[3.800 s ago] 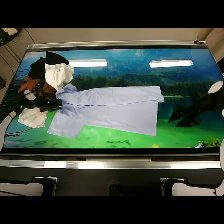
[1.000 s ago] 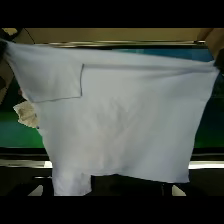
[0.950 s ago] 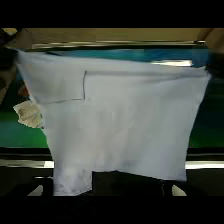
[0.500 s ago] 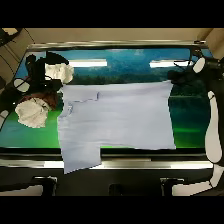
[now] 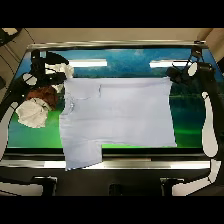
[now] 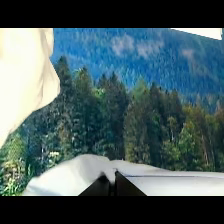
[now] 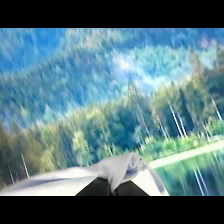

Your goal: Fold the shirts.

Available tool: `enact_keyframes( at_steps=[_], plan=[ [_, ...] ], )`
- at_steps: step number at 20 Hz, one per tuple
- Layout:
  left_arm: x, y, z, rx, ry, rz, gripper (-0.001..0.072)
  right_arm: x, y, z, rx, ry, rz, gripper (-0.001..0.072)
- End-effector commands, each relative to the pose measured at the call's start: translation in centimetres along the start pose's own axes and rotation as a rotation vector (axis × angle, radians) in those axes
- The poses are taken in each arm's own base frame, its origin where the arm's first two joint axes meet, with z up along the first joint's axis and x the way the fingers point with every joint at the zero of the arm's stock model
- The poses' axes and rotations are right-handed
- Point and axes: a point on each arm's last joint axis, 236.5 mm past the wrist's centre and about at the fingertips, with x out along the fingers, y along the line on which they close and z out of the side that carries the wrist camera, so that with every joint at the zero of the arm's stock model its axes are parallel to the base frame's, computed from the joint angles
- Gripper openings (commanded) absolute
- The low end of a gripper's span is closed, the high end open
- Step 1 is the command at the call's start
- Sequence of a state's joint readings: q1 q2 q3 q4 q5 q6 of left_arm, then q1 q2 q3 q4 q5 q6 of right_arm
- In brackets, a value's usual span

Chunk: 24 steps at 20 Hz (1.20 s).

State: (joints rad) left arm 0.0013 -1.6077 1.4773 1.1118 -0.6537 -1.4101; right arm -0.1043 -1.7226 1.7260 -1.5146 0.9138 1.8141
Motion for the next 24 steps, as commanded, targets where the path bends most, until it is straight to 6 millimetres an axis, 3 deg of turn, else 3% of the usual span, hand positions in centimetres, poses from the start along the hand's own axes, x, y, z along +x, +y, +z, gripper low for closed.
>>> enact_keyframes(
  at_steps=[1, 3, 5, 11, 15, 21, 22, 23, 24],
  plan=[
    [-1.9, 0.1, -5.0, 0.058, 0.238, 0.009, 0.0025, -1.6, -2.0, -5.4, -0.136, 0.239, -0.076, 0.0044],
    [-3.7, 0.2, -10.2, 0.068, 0.464, 0.004, 0.0025, -2.9, -3.7, -9.4, -0.197, 0.427, -0.125, 0.0044],
    [-5.0, 0.4, -13.5, 0.065, 0.607, 0.001, 0.0025, -4.0, -4.2, -11.3, -0.221, 0.525, -0.132, 0.0043],
    [-6.5, 1.1, -19.9, 0.02, 0.814, -0.005, 0.0025, -3.7, -3.2, -16.0, -0.184, 0.696, -0.067, 0.0044],
    [-6.4, 1.6, -21.6, 0.005, 0.842, 0.003, 0.0025, -3.3, -4.7, -19.8, -0.181, 0.805, -0.101, 0.0044],
    [-5.8, 1.9, -21.1, 0.01, 0.809, 0.014, 0.0026, -2.1, -4.8, -19.3, -0.175, 0.755, -0.104, 0.0047],
    [-5.7, 1.9, -21.0, 0.01, 0.807, 0.013, 0.0057, -2.0, -4.7, -19.1, -0.167, 0.743, -0.105, 0.0142],
    [-5.8, 1.9, -21.0, 0.011, 0.806, 0.014, 0.0247, -2.0, -4.7, -19.1, -0.165, 0.743, -0.106, 0.0335],
    [-6.0, 2.1, -20.7, 0.006, 0.807, 0.015, 0.0503, -2.2, -4.9, -19.0, -0.174, 0.739, -0.113, 0.0475]
  ],
)
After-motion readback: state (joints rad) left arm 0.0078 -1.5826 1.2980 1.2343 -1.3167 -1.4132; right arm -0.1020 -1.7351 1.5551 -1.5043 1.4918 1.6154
